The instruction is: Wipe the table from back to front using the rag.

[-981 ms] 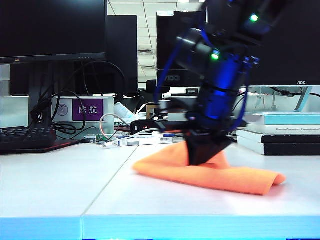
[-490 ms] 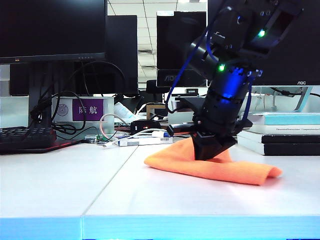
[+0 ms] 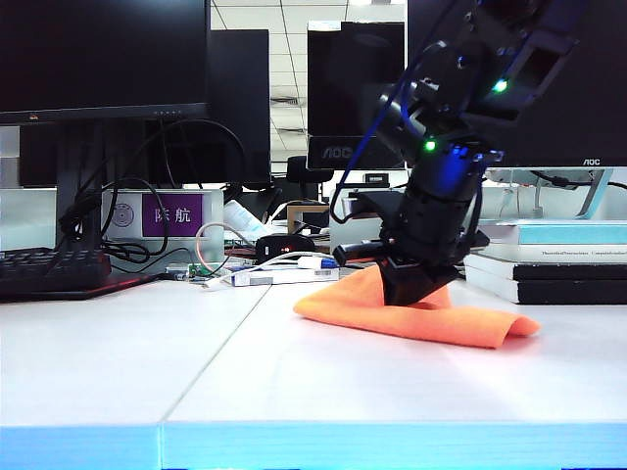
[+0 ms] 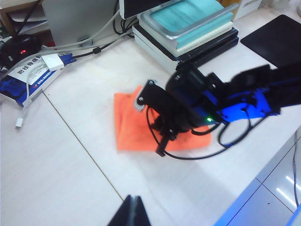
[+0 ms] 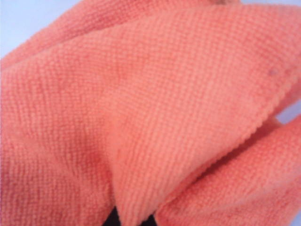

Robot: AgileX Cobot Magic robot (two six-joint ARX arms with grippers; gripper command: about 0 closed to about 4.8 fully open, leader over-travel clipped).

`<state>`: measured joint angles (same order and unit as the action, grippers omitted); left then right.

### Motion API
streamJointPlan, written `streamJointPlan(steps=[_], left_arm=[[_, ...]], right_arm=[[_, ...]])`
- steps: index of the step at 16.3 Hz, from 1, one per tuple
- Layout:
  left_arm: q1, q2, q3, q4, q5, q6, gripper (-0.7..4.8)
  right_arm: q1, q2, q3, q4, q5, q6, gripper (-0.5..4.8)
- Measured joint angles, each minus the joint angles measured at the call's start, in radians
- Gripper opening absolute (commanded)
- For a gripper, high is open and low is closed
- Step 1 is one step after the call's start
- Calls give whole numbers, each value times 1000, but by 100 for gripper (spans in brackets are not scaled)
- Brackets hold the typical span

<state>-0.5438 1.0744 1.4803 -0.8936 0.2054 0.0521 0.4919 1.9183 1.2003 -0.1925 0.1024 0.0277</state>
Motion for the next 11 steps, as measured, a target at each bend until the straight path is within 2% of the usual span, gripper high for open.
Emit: streamJointPlan(steps=[11], left_arm=[[0,7,0,0,0,0,-5]], right_arm=[[-43,204,291,-34,6,-59,-1]])
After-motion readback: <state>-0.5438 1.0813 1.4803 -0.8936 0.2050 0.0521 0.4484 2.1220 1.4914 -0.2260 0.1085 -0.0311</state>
